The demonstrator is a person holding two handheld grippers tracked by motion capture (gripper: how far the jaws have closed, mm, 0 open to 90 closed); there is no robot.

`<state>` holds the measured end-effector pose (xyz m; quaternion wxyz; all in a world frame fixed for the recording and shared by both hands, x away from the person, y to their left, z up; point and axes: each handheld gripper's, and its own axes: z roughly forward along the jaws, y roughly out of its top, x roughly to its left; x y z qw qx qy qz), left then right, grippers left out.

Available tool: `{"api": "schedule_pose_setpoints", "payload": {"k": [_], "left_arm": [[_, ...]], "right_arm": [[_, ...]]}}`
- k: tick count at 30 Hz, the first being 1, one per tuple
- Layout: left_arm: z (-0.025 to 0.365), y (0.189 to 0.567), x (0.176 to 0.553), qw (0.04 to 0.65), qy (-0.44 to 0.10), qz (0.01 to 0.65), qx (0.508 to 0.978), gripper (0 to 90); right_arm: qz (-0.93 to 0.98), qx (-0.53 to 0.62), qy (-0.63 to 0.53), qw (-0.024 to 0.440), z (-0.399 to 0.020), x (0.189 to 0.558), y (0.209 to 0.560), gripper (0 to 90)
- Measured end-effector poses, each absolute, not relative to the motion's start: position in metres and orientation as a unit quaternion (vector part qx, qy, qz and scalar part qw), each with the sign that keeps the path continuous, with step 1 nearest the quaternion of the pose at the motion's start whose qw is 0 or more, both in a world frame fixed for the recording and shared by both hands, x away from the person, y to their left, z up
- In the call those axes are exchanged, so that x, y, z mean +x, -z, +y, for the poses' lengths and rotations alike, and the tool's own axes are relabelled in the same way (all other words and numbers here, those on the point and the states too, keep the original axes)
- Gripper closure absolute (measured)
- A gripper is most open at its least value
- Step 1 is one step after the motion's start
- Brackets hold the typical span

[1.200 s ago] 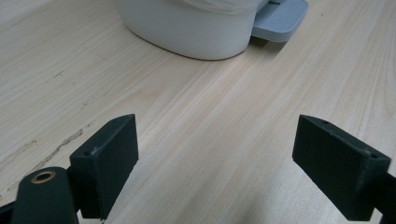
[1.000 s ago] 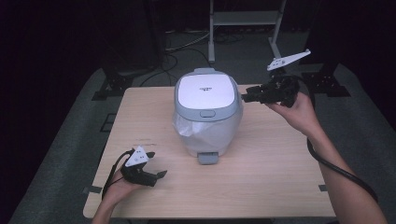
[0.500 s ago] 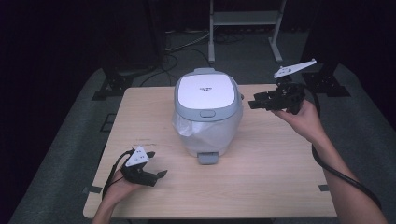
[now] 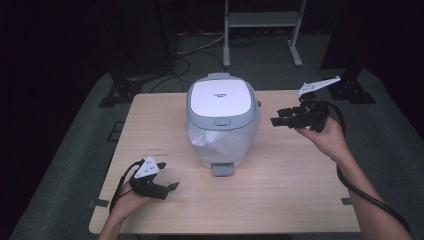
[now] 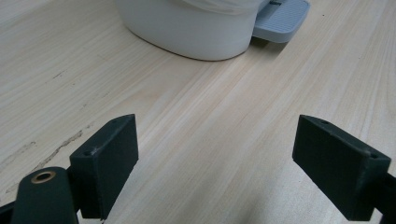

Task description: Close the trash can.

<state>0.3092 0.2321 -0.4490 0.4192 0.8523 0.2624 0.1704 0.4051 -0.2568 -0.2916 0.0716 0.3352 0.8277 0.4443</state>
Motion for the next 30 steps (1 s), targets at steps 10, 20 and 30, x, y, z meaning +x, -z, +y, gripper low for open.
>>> {"api": "schedule_pose_setpoints", "payload": {"k": [10, 20, 30], "left_arm": [[0.232, 0.450, 0.310, 0.418, -0.169, 0.262, 0.853, 13.3], [0.232, 0.450, 0.310, 0.416, -0.169, 0.262, 0.854, 13.3], [0.231, 0.451, 0.310, 0.416, -0.167, 0.263, 0.855, 13.3]], "right_arm": [[0.828, 0.348, -0.434, 0.069, -0.265, 0.401, 0.313, 44.8], [0.825, 0.364, -0.427, 0.062, -0.275, 0.394, 0.337, 44.4], [0.815, 0.381, -0.433, 0.059, -0.286, 0.388, 0.354, 43.6]]}}
